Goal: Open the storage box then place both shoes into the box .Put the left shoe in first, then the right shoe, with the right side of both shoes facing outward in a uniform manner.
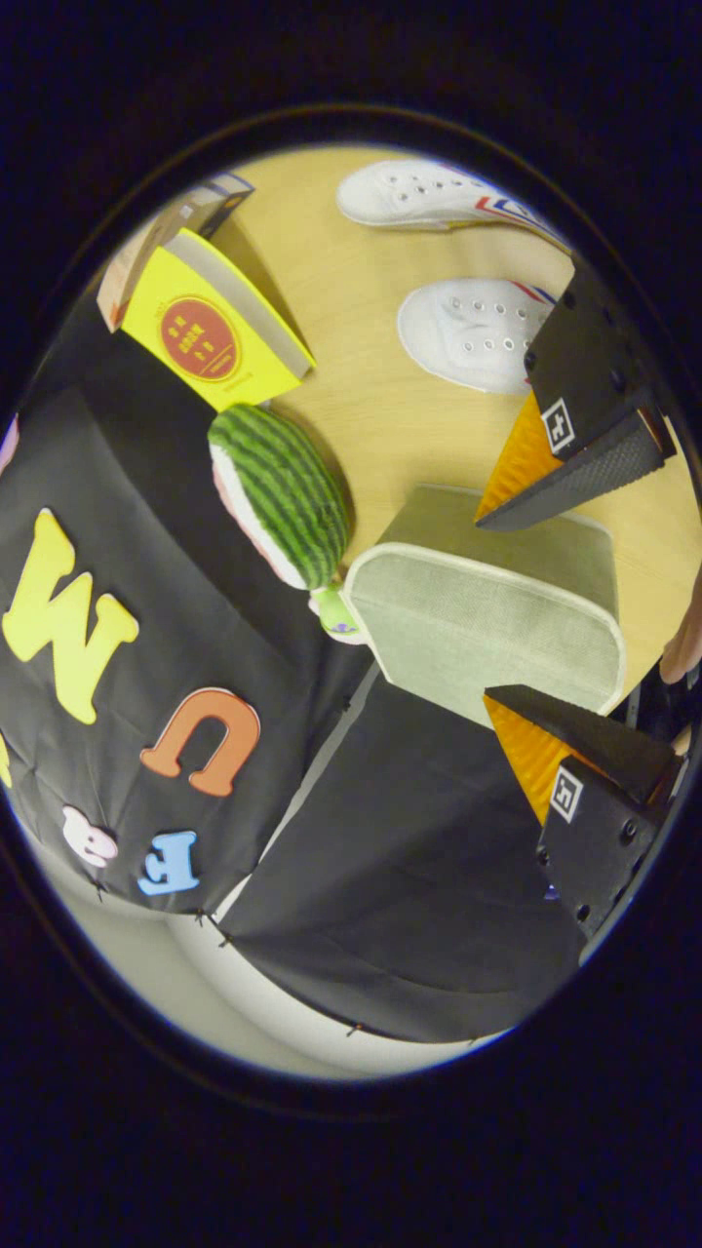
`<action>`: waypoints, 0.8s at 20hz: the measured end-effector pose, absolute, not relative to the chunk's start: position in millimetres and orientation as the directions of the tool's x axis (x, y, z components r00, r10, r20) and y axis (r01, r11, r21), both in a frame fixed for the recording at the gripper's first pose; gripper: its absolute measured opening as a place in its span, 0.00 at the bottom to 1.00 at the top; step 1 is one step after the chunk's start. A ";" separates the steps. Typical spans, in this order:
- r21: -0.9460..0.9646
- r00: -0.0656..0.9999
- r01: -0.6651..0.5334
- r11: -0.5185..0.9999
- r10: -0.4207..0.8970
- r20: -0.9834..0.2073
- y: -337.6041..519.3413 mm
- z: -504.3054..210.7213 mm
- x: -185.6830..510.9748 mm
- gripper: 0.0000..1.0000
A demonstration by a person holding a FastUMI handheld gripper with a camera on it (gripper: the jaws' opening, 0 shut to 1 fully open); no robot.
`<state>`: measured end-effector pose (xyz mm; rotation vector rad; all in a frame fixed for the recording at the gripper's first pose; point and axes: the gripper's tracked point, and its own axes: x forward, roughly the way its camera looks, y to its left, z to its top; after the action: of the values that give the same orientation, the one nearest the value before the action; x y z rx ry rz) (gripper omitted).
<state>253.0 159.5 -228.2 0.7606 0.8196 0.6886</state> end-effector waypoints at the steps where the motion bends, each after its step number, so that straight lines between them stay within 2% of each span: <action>1: 0.816 0.487 -0.229 0.531 0.788 -0.376 161.7 -236.1 258.8 1.00; 4: 0.880 0.444 -0.197 0.432 0.840 -0.313 169.8 -243.9 280.3 1.00; 6: 0.943 0.345 -0.163 0.290 0.912 -0.221 183.2 -238.1 281.1 1.00; 10: 0.964 0.243 -0.089 0.251 0.944 -0.223 196.8 -259.3 288.4 0.98; 12: 0.978 0.178 -0.073 0.197 0.967 -0.182 209.1 -258.2 279.0 0.96; 16: 0.984 0.174 -0.085 0.154 0.975 -0.138 211.4 -256.1 282.3 0.79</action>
<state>282.3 211.4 -256.1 1.1056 1.0817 1.0254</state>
